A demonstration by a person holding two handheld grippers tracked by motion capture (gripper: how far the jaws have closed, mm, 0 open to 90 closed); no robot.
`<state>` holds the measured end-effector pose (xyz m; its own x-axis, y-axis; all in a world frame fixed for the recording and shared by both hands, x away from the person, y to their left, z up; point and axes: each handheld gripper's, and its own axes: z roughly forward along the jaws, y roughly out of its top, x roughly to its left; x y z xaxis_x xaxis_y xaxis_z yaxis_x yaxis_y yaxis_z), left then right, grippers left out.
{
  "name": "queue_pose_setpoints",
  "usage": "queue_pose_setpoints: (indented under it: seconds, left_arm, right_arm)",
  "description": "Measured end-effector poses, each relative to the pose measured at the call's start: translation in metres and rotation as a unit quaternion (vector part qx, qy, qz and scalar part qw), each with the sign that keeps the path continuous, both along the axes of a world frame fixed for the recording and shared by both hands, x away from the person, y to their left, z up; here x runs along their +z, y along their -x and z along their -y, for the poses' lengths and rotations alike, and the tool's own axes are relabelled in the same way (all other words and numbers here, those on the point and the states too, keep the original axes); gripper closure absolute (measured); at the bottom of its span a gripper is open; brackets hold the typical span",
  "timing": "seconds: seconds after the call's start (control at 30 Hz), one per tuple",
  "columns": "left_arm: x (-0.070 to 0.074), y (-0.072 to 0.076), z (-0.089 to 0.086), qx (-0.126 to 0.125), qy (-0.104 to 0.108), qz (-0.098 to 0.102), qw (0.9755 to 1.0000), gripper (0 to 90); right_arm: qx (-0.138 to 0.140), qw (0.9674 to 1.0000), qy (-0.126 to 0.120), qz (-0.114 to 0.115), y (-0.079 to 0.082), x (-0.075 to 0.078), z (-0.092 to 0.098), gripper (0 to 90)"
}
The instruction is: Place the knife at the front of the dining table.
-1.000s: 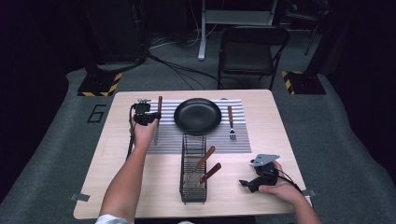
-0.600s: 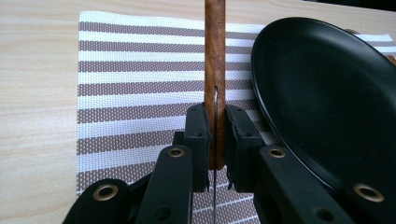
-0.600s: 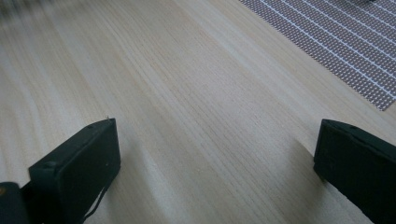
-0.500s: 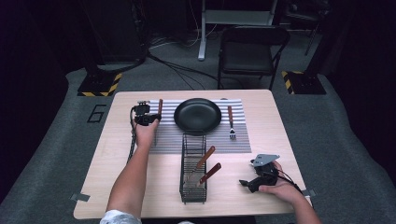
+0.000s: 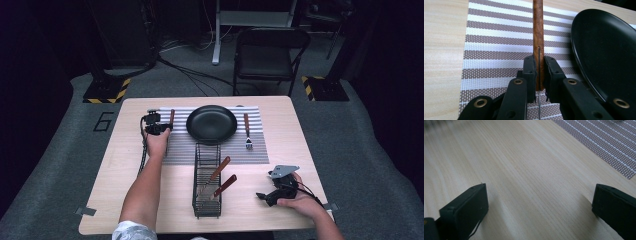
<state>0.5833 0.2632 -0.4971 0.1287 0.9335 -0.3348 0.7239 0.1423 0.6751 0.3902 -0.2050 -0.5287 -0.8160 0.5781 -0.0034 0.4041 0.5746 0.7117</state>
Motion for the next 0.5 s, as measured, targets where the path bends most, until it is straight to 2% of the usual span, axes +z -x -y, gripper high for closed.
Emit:
queue_pose_setpoints:
  seconds: [0.2,0.27,0.33,0.5]
  left_arm:
    - [-0.005,-0.002,-0.001,0.014,0.006,-0.007,0.9999,80.5]
    - [-0.006,-0.003,-0.001,0.014,-0.003,-0.011,0.9998,80.6]
    - [-0.009,-0.003,-0.002,0.015,-0.003,-0.015,0.9998,80.6]
    - [-0.013,-0.004,0.0,0.022,0.006,-0.017,0.9996,80.7]
  right_arm:
    - [0.0,1.0,0.0,0.0,0.0,0.0,0.0,0.0]
    - [0.0,1.0,0.0,0.0,0.0,0.0,0.0,0.0]
    - [0.0,1.0,0.0,0.0,0.0,0.0,0.0,0.0]
    - [0.0,1.0,-0.001,0.0,0.0,0.0,0.0,0.0]
